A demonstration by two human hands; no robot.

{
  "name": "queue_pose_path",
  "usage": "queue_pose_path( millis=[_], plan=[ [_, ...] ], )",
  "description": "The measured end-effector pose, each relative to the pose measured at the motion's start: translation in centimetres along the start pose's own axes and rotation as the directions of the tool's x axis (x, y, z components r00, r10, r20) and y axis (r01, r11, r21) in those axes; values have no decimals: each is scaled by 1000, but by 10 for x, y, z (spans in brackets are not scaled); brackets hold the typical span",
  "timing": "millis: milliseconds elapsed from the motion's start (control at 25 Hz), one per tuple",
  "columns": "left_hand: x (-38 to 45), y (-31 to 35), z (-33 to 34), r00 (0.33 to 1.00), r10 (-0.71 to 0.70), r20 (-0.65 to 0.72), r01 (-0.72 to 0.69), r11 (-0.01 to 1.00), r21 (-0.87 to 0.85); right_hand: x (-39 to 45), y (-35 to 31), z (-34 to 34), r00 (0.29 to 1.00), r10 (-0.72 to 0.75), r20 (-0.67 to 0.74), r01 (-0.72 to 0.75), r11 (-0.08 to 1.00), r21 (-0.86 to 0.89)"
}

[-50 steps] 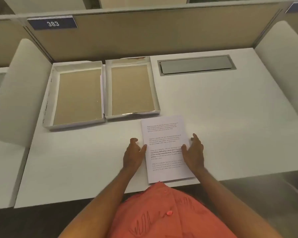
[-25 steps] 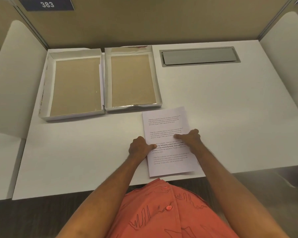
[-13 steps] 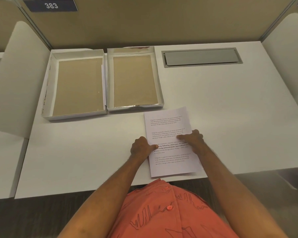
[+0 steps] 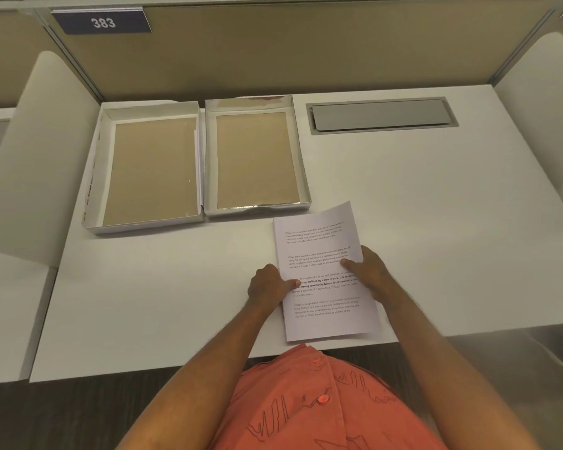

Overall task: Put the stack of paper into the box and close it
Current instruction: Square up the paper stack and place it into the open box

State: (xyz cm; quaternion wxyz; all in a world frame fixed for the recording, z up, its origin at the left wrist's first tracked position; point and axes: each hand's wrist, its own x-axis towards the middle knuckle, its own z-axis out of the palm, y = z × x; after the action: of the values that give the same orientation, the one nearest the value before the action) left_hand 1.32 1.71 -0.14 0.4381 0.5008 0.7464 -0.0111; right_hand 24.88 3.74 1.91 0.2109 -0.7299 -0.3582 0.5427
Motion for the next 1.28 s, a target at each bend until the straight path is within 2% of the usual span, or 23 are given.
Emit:
queue_pose_path(
  millis=[80, 160, 200, 280, 320, 400, 440, 480, 520, 680, 840, 920, 1080, 1280],
  plan=[
    [1, -2, 0, 1000, 2, -1, -2, 1000, 3, -8, -4, 2, 996, -74, -49, 67, 990, -126],
    [3, -4, 0, 1000, 3, 7, -3, 1000, -22, -21, -10, 2, 988, -138, -62, 125, 976, -175],
    [4, -5, -1, 1000, 5, 5, -4, 996, -91, -27, -14, 0, 983, -174, -55, 161, 970, -180],
    [4, -4, -6, 1000, 13, -20, -20, 924, -383, -37, -24, -7, 967, -252, -21, 246, 956, -163],
    [4, -2, -12, 999, 26, -29, -38, 828, -559, -41, -29, -12, 955, -296, 4, 293, 946, -140],
    [3, 3, -25, 995, 100, -20, -71, 537, -841, -48, -39, -21, 925, -378, 48, 381, 922, -70],
    [2, 8, -34, 984, 178, -17, -88, 400, -912, -50, -44, -24, 908, -414, 59, 416, 909, -27],
    [1, 14, -44, 964, 263, -34, -119, 313, -942, -51, -48, -27, 894, -445, 57, 445, 895, 21],
    [-1, 21, -53, 942, 328, -70, -169, 283, -944, -51, -51, -29, 881, -471, 41, 468, 881, 70],
    [-19, 48, -89, 873, 421, -248, -402, 330, -854, -45, -60, -32, 851, -522, -60, 521, 822, 228],
    [-33, 49, -111, 777, 571, -265, -532, 369, -762, -38, -55, -31, 838, -532, -125, 543, 784, 300],
    [-36, 43, -110, 784, 575, -234, -522, 405, -751, -37, -46, -25, 842, -524, -128, 535, 778, 329],
    [-34, 27, -90, 842, 520, -145, -433, 489, -757, -33, -29, -15, 878, -462, -127, 472, 791, 388],
    [-29, 25, -79, 870, 476, -128, -396, 521, -756, -28, -32, -11, 885, -440, -150, 463, 805, 370]
  ],
)
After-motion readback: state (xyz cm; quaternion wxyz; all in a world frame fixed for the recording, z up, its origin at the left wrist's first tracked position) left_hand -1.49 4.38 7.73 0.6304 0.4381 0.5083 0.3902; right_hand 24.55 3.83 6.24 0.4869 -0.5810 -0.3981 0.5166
